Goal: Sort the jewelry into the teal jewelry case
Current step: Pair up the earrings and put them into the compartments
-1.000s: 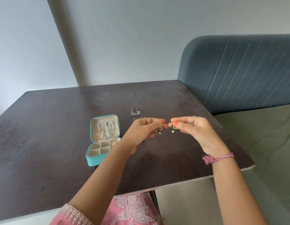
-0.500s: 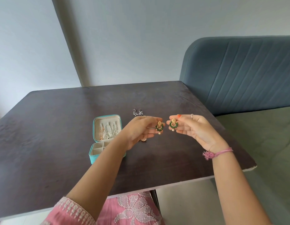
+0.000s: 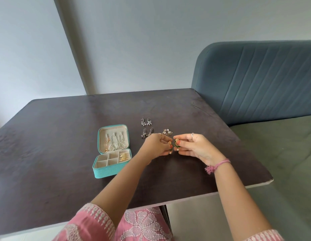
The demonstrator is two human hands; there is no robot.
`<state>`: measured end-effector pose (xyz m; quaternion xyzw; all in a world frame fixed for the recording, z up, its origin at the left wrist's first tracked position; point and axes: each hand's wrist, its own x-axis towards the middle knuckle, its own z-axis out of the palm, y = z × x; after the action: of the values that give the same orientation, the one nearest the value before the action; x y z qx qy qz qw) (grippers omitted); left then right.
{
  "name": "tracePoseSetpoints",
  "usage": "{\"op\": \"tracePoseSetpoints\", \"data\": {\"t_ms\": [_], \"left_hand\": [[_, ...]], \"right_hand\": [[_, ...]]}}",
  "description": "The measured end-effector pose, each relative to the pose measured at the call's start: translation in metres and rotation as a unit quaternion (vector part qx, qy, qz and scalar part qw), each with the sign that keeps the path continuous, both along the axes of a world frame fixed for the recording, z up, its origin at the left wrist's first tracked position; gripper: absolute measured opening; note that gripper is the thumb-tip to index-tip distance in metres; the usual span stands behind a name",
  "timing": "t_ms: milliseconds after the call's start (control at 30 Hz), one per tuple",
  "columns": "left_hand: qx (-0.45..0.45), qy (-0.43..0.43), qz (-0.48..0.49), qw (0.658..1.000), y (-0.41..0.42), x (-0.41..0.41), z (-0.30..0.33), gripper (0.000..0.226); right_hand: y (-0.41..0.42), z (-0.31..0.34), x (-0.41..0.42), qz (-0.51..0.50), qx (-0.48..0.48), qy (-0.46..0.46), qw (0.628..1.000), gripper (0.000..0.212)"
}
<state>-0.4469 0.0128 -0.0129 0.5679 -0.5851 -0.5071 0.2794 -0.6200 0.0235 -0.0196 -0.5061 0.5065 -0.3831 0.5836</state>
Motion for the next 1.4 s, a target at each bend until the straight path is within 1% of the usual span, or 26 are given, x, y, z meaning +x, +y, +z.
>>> {"op": "tracePoseSetpoints", "data": {"t_ms": [33,100,167,300,400,500,567,633,733,767,867,933,967,1067,1167,1233,1333,1400], "left_hand": [[-0.002,-0.018,0.005,1.0,-0.003,-0.002,0.0,0.012],[0.001,-0.057,0.023,0.998,-0.009,-0.006,0.0,0.02],[-0.001,-0.098,0.031,0.995,-0.013,-0.01,0.002,0.024],[-0.016,-0.202,-0.002,0.979,-0.018,-0.015,0.01,0.018],[0.0,-0.229,-0.017,0.973,-0.02,-0.017,0.017,0.017],[0.015,-0.203,-0.024,0.979,-0.024,-0.018,0.017,0.011],[0.022,-0.179,-0.024,0.983,-0.027,-0.017,0.014,0.015],[0.026,-0.178,-0.028,0.983,-0.028,-0.016,0.012,0.016],[0.037,-0.203,-0.042,0.978,-0.03,-0.015,0.013,0.008],[0.039,-0.211,-0.045,0.976,-0.031,-0.014,0.013,0.009],[0.025,-0.234,-0.06,0.97,-0.03,-0.014,0.014,0.015],[0.002,-0.262,-0.078,0.962,-0.028,-0.012,0.016,0.023],[0.002,-0.26,-0.075,0.963,-0.026,-0.012,0.017,0.026],[0.012,-0.24,-0.065,0.968,-0.026,-0.01,0.017,0.029],[0.014,-0.192,-0.044,0.98,-0.027,-0.008,0.016,0.027],[0.017,-0.192,-0.042,0.98,-0.026,-0.007,0.019,0.026],[0.044,-0.147,-0.031,0.988,-0.024,-0.003,0.026,0.016],[0.031,-0.138,-0.022,0.99,-0.021,0.004,0.034,0.011]], "right_hand": [[-0.001,-0.002,0.001,0.002,0.005,0.011,1.0,0.022],[-0.004,-0.004,0.003,0.0,0.014,0.033,0.999,0.019],[-0.007,-0.004,0.006,-0.006,0.022,0.049,0.999,0.017],[-0.012,-0.005,0.008,-0.024,0.033,0.067,0.997,0.015],[-0.016,-0.006,0.011,-0.032,0.039,0.085,0.995,0.015],[-0.02,-0.006,0.012,-0.038,0.032,0.117,0.992,0.012],[-0.021,-0.007,0.013,-0.043,0.026,0.129,0.99,0.01],[-0.021,-0.01,0.015,-0.052,0.019,0.13,0.99,0.01],[-0.02,-0.016,0.016,-0.072,0.006,0.124,0.99,0.011],[-0.019,-0.018,0.016,-0.079,0.0,0.123,0.989,0.011],[-0.016,-0.022,0.016,-0.096,-0.02,0.128,0.987,0.01],[-0.016,-0.024,0.016,-0.098,-0.034,0.148,0.984,0.01],[-0.015,-0.025,0.016,-0.099,-0.039,0.156,0.982,0.011],[-0.015,-0.025,0.016,-0.101,-0.049,0.164,0.98,0.013],[-0.013,-0.023,0.015,-0.1,-0.05,0.154,0.982,0.017],[-0.013,-0.022,0.015,-0.102,-0.044,0.143,0.983,0.018],[-0.013,-0.022,0.015,-0.129,-0.04,0.115,0.984,0.018],[-0.011,-0.022,0.017,-0.159,-0.048,0.104,0.981,0.014]]}}
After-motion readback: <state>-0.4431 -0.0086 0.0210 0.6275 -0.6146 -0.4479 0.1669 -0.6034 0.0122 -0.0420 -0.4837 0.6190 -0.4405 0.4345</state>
